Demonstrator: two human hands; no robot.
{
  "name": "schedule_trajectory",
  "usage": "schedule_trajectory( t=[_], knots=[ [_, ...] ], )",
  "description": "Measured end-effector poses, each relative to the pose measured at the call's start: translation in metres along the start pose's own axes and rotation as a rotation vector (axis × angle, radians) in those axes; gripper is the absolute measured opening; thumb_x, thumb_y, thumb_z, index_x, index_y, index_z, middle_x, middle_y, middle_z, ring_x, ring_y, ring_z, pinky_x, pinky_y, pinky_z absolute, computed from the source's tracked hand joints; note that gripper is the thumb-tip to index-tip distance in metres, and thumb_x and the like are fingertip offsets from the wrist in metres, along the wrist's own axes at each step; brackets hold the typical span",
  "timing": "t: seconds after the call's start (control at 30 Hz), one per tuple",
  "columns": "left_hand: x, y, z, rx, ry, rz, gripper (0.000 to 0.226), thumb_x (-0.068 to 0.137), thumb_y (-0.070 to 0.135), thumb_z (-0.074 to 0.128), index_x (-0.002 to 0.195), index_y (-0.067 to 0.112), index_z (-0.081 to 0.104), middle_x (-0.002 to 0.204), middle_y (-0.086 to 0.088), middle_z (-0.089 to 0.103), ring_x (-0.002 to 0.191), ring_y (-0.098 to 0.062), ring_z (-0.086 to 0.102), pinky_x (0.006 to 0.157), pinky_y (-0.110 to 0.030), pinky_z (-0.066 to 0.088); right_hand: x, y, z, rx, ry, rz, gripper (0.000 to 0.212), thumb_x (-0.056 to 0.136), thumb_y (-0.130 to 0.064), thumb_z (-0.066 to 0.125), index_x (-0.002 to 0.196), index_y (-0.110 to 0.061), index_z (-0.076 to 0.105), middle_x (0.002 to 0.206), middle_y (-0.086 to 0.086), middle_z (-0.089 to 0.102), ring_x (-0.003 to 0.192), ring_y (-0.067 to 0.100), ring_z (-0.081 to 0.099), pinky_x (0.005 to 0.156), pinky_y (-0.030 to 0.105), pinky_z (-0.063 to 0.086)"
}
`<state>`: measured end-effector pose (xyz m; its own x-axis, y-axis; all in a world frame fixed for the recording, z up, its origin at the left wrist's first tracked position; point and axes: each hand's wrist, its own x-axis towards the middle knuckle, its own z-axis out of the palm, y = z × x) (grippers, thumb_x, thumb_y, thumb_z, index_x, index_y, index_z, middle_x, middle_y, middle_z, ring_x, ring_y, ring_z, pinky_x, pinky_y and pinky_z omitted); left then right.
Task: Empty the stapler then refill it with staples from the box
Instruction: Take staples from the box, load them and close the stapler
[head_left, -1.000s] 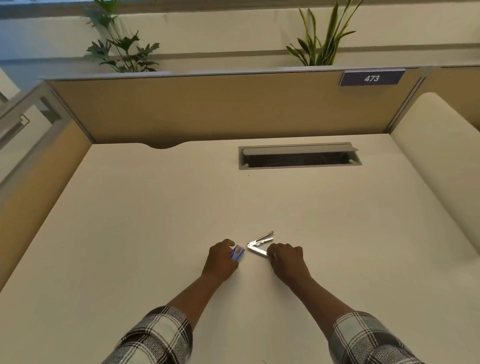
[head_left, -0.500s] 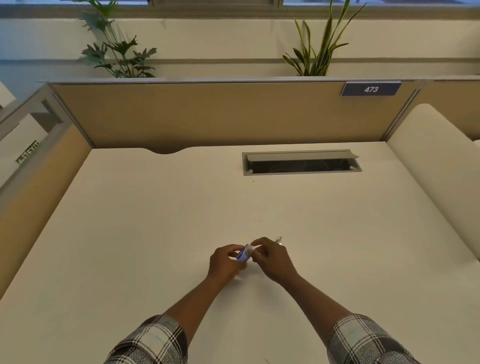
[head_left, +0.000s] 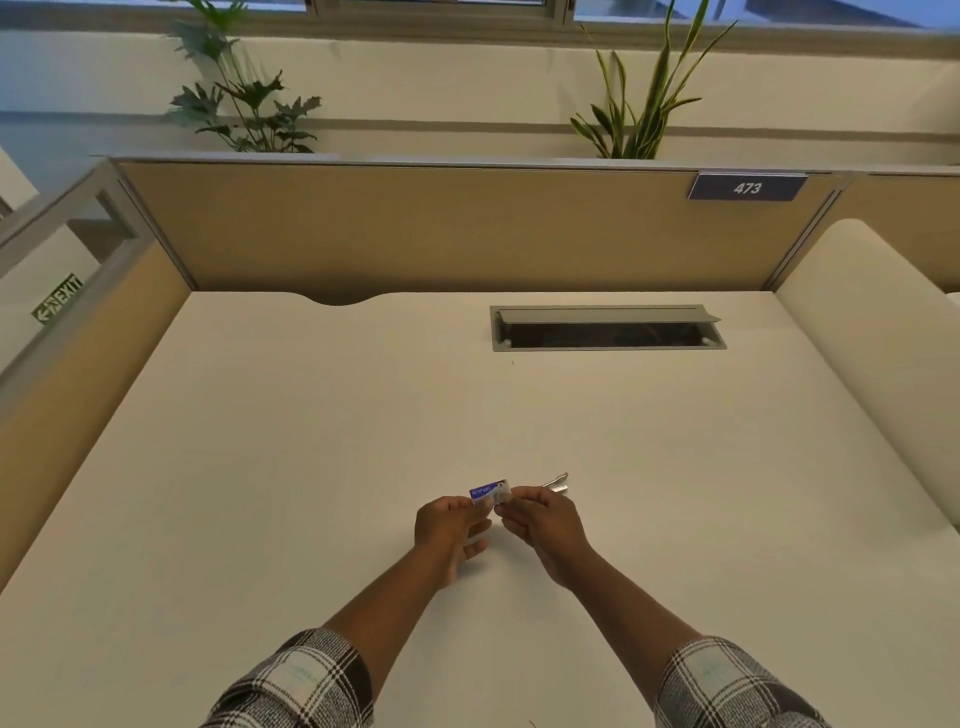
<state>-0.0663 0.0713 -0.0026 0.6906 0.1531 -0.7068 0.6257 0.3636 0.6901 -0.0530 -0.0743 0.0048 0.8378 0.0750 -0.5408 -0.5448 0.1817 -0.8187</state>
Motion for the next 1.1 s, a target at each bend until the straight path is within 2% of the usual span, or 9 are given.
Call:
schedule_trajectory(
  t=[0.2, 0.3, 0.43, 0.6, 0.67, 0.8, 0.93, 1.0, 1.1],
  knots=[
    [-0.005, 0.001, -0.001, 0.028, 0.052, 0.08, 0.014, 0.08, 0.005, 0.075, 0.089, 0.0, 0.065, 0.084, -0.019, 0.071, 0.07, -0.026, 0.069, 0.064, -0.033, 0.059, -0.005, 0.001, 0.001, -0.032, 0.039, 0.032, 0.017, 0.09, -0.011, 0.06, 0.101, -0.001, 0.066, 0.093, 0.014, 0.076, 0.087, 0.023, 0.074, 0.071, 0.03, 0.055],
    [-0.006, 0.002, 0.001, 0.018, 0.069, 0.092, 0.012, 0.083, 0.004, 0.071, 0.093, -0.002, 0.068, 0.081, -0.018, 0.069, 0.068, -0.025, 0.067, 0.061, -0.031, 0.058, -0.005, -0.002, -0.001, -0.11, 0.054, 0.006, 0.015, 0.088, -0.015, 0.061, 0.098, -0.004, 0.065, 0.091, 0.01, 0.076, 0.084, 0.02, 0.074, 0.071, 0.03, 0.053],
    [-0.007, 0.003, 0.003, 0.015, 0.054, 0.103, 0.011, 0.085, 0.004, 0.069, 0.095, 0.0, 0.069, 0.081, -0.015, 0.069, 0.071, -0.023, 0.066, 0.066, -0.032, 0.059, -0.007, -0.008, -0.004, -0.268, 0.121, -0.12, 0.014, 0.084, -0.017, 0.066, 0.094, -0.007, 0.064, 0.088, 0.009, 0.075, 0.079, 0.018, 0.073, 0.069, 0.031, 0.055],
    [-0.007, 0.004, 0.004, -0.003, 0.041, 0.098, 0.005, 0.089, 0.004, 0.062, 0.091, 0.005, 0.067, 0.091, -0.014, 0.071, 0.081, -0.025, 0.069, 0.075, -0.039, 0.06, -0.007, -0.013, -0.01, -0.324, 0.117, -0.151, 0.017, 0.086, -0.006, 0.053, 0.099, -0.011, 0.063, 0.089, 0.009, 0.075, 0.075, 0.014, 0.074, 0.063, 0.024, 0.055],
    [-0.007, 0.005, 0.006, -0.045, 0.022, 0.098, 0.006, 0.09, 0.001, 0.06, 0.092, 0.002, 0.065, 0.093, -0.016, 0.071, 0.085, -0.027, 0.07, 0.075, -0.039, 0.059, -0.008, -0.013, -0.011, -0.348, 0.124, -0.18, 0.019, 0.085, -0.003, 0.05, 0.099, -0.012, 0.06, 0.087, 0.01, 0.074, 0.074, 0.015, 0.074, 0.065, 0.026, 0.057],
    [-0.005, 0.004, 0.008, -0.074, 0.027, 0.134, 0.014, 0.083, 0.001, 0.071, 0.093, -0.006, 0.064, 0.096, -0.023, 0.072, 0.083, -0.031, 0.073, 0.07, -0.036, 0.061, -0.008, -0.01, -0.013, -0.412, 0.121, -0.275, 0.01, 0.084, 0.0, 0.055, 0.086, -0.007, 0.063, 0.084, 0.008, 0.072, 0.072, 0.019, 0.074, 0.066, 0.031, 0.06],
    [-0.005, 0.003, 0.009, -0.076, 0.036, 0.181, 0.016, 0.081, 0.0, 0.074, 0.09, -0.008, 0.062, 0.095, -0.027, 0.071, 0.079, -0.031, 0.072, 0.066, -0.032, 0.062, -0.005, -0.008, -0.012, -0.543, 0.113, -0.293, 0.02, 0.083, -0.001, 0.056, 0.083, -0.012, 0.073, 0.085, 0.002, 0.075, 0.068, 0.011, 0.074, 0.073, 0.034, 0.06],
    [-0.005, 0.003, 0.01, -0.058, 0.045, 0.202, 0.015, 0.08, -0.001, 0.073, 0.089, -0.008, 0.062, 0.095, -0.027, 0.071, 0.08, -0.032, 0.072, 0.069, -0.034, 0.062, -0.005, -0.009, -0.01, -0.606, 0.13, -0.301, 0.017, 0.082, -0.009, 0.06, 0.084, -0.015, 0.076, 0.081, -0.003, 0.076, 0.067, 0.006, 0.071, 0.072, 0.028, 0.056],
    [-0.005, 0.002, 0.01, -0.02, 0.05, 0.227, 0.015, 0.079, 0.0, 0.075, 0.085, -0.006, 0.062, 0.096, -0.026, 0.071, 0.081, -0.033, 0.073, 0.076, -0.038, 0.062, -0.007, -0.012, -0.004, -0.7, 0.174, -0.322, 0.014, 0.079, -0.025, 0.067, 0.082, -0.017, 0.077, 0.08, -0.007, 0.075, 0.066, 0.0, 0.062, 0.063, 0.015, 0.042]
  ],
)
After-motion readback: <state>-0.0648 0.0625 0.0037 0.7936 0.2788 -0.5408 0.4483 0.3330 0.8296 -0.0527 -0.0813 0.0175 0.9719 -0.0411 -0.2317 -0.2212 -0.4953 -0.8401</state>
